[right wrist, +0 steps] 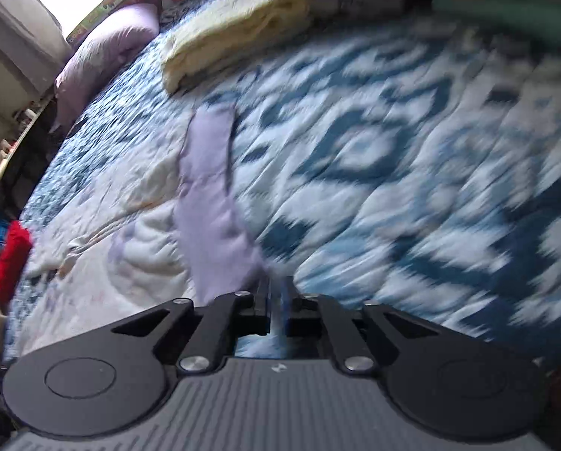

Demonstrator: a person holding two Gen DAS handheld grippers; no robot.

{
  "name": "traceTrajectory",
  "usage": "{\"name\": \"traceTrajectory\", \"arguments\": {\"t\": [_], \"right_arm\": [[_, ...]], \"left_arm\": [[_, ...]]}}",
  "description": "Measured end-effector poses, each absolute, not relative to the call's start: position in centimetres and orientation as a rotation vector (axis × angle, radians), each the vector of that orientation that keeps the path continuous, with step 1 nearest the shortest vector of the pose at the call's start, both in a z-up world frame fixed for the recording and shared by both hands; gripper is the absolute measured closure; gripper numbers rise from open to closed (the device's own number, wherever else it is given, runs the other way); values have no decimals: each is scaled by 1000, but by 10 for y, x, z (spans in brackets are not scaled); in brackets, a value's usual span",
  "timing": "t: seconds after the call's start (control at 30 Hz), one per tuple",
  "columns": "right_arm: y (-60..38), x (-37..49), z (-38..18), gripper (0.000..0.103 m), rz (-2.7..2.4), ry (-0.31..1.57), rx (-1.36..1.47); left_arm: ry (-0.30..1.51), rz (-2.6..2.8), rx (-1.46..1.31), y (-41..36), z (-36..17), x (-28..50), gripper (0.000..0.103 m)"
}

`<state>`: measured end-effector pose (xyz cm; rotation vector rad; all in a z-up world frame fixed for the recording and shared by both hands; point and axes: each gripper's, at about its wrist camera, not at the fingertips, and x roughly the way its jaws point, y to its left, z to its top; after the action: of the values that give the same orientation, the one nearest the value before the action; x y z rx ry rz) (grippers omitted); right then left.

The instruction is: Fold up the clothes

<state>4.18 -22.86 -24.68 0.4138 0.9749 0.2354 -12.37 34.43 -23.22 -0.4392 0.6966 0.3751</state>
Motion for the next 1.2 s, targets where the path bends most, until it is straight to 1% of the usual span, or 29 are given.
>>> {"name": "traceTrajectory", "arguments": {"t": [0.13,0.2,0.3,0.33,0.37,0.4,0.43,0.47,0.53,0.57,0.6,0.63,0.73,0.77,0.83,0.87,0.9,1.03,1.2], "right_arm": [[-221,42,-227,91,278,885,348],[-202,44,-220,91,348,854,283],[-158,43,-214,91,436,810,79],[-144,41,-214,91,465,791,3],[-129,37,-218,88,490,770,-93],[-116,33,-225,77,503,765,-187],[-107,30,-234,70,510,768,-264],[-105,32,-247,65,500,790,-298],[-112,34,-254,64,491,808,-264],[-116,34,-250,64,487,822,-242],[-118,33,-245,65,481,829,-240],[-120,31,-240,65,475,829,-240],[-124,20,-235,65,493,781,-235],[-122,19,-237,64,496,784,-241],[-117,19,-251,62,484,813,-280],[-117,19,-256,60,479,816,-286],[-117,19,-255,59,474,819,-282],[-115,18,-254,59,459,836,-286],[-119,14,-253,58,435,851,-263]], "left_arm": [[638,319,-429,331,-210,-120,74],[640,257,-389,314,-203,-111,74],[692,242,-299,302,-215,-99,73],[710,239,-268,299,-220,-95,65],[729,237,-236,296,-225,-91,51],[747,234,-205,292,-230,-87,47],[766,232,-174,289,-235,-83,45],[784,229,-143,286,-240,-79,40],[819,224,-80,279,-250,-71,40],[812,217,-66,276,-246,-72,53],[794,208,-59,273,-240,-74,59],[777,200,-52,271,-233,-76,60],[752,150,-33,256,-225,-80,60],[758,129,-24,248,-227,-79,59],[850,131,14,237,-247,-72,55],[848,142,32,235,-255,-72,50],[838,147,41,234,-259,-72,50],[874,146,-6,240,-254,-67,49],[872,147,-21,243,-251,-73,49]]}}
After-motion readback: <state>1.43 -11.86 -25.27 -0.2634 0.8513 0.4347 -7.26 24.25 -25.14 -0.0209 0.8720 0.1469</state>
